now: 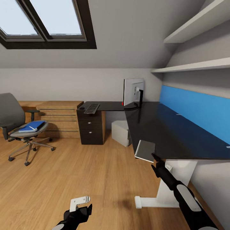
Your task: In the bedroom, organize the workspace by keeping the computer under the desk, ensuring the monitor is on the desk, placing the keyboard on the desk next to the monitor, placing the mouse on the desk next to the keyboard, moving the folder from the swivel chair onto the desk next to the mouse, stacking the notebook on top of the folder with the pen on top of the notebook, and positioning the swivel chair next to the desk.
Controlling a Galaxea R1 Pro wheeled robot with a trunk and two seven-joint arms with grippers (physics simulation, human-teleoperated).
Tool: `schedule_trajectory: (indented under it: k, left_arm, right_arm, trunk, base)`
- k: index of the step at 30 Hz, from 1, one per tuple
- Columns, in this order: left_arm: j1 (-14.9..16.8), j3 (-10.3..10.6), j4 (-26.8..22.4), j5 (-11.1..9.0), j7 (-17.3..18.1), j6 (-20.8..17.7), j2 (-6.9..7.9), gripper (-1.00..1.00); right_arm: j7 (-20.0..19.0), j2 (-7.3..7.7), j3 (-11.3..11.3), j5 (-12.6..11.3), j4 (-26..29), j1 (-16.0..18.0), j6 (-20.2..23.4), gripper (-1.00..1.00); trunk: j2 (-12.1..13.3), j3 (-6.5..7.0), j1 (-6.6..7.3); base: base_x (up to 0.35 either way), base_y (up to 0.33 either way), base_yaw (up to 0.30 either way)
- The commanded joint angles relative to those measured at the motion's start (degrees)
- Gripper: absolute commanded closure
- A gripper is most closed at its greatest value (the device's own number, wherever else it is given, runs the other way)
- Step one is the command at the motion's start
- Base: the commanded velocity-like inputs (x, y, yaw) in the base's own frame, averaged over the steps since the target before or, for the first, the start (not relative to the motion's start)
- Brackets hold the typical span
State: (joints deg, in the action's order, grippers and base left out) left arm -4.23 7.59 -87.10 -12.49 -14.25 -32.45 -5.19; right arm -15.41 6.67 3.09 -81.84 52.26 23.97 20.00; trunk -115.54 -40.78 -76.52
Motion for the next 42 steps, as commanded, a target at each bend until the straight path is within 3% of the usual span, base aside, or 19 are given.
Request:
schedule_trajectory:
  k: [1, 21, 27, 32, 38, 42]
  left_arm:
    - [0.01, 0.06, -0.08, -0.61, -0.51, -0.16, 0.0, -1.0]
    - [0.01, -0.09, -0.08, -0.61, -0.43, -0.16, 0.0, -1.0]
    - [0.01, -0.11, -0.08, -0.61, -0.5, -0.2, 0.0, -1.0]
    - [0.01, -0.12, -0.08, -0.61, -0.51, -0.17, 0.0, -1.0]
    - [0.01, -0.12, -0.08, -0.61, -0.56, -0.18, 0.0, -1.0]
    - [0.01, -0.12, -0.08, -0.61, -0.54, -0.19, 0.0, -1.0]
  right_arm:
    - [-0.06, -0.04, 0.09, -0.41, -0.16, 0.03, 0.39, -1.0]
    - [-0.06, -0.08, 0.07, -0.43, -0.4, 0.03, 0.41, -1.0]
    - [-0.06, -0.08, 0.07, -0.43, -0.4, 0.03, 0.41, -1.0]
    - [-0.06, -0.08, 0.07, -0.43, -0.4, 0.03, 0.4, -1.0]
    - [-0.06, -0.08, 0.07, -0.43, -0.4, 0.03, 0.4, -1.0]
    - [-0.06, -0.08, 0.07, -0.43, -0.4, 0.03, 0.4, -1.0]
  trunk:
    - [-0.02, -0.05, 0.0]
    - [-0.02, -0.05, 0.0]
    - [2.38, 1.03, 1.32]
    - [2.38, 1.03, 1.32]
    - [4.79, 2.11, 2.64]
    - [4.79, 2.11, 2.64]
  base:
    - [0.0, 0.0, 0.0]
    - [0.0, 0.0, 0.0]
    - [0.0, 0.0, 0.0]
    - [0.0, 0.0, 0.0]
    - [0.0, 0.0, 0.0]
    - [0.0, 0.0, 0.0]
